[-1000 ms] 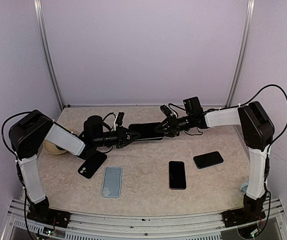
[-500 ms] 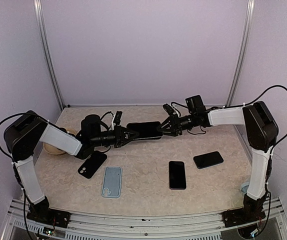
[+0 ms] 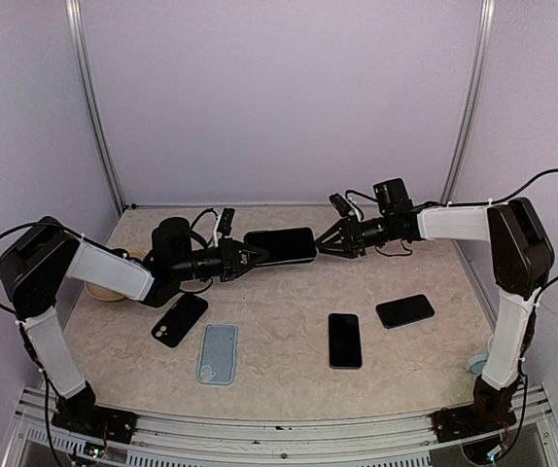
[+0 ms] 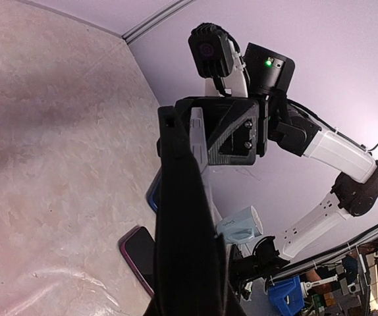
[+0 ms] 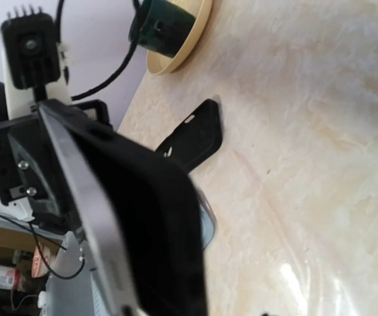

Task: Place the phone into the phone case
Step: Press the top right corner of the phone case.

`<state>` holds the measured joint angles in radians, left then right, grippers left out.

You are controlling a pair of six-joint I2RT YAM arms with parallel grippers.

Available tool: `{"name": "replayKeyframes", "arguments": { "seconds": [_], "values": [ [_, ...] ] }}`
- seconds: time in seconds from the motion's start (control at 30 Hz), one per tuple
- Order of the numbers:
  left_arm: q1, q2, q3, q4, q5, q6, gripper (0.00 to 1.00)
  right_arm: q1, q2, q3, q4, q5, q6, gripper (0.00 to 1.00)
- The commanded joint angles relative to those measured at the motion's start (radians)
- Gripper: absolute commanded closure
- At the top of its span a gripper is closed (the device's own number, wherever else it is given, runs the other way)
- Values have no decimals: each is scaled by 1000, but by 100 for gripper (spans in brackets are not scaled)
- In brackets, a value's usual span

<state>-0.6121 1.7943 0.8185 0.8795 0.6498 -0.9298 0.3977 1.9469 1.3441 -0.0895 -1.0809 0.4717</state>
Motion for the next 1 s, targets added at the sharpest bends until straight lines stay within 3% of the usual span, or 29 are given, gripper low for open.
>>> {"name": "replayKeyframes", "arguments": {
  "seconds": [0.0,0.73,0.97],
  "values": [
    [5,-54,1,58,18,36,100,-22,-53,-23,-23,6,-28,55],
    [-6,-32,11,251,188,-38,100,-33,-135,-125,228,-270,44,51],
    [-6,3,14,345,246,-91,100,-33,-156,-196,470,-338,210,52]
  ]
}}
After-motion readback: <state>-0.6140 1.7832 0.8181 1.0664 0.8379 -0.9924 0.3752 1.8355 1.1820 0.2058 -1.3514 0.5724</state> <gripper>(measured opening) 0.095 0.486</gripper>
